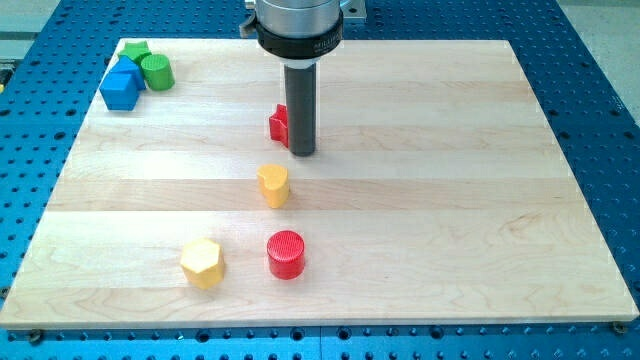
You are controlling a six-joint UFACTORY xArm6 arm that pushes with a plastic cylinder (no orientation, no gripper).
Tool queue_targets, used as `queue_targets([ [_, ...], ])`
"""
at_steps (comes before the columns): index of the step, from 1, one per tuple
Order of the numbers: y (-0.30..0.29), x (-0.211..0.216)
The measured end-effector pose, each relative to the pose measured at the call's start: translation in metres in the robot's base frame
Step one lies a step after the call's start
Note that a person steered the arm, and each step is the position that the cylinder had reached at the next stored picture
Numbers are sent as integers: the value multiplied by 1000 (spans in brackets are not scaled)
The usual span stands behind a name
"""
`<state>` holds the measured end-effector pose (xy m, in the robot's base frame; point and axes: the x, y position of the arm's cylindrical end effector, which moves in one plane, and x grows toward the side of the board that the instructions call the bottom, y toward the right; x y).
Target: Place the green blocks vertically to each other
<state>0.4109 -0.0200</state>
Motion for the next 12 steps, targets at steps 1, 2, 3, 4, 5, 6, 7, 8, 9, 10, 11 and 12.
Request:
queue_targets([
  [1,-55,27],
  [2,-126,-6],
  [3,-177,-53],
  [4,-141,-60],
  [5,-90,-145],
  [6,-143,-216],
  [7,-171,-219],
  [8,-225,-219],
  [9,-285,-212],
  [10,-255,-169],
  [11,-178,-140],
  [12,-127,-127],
])
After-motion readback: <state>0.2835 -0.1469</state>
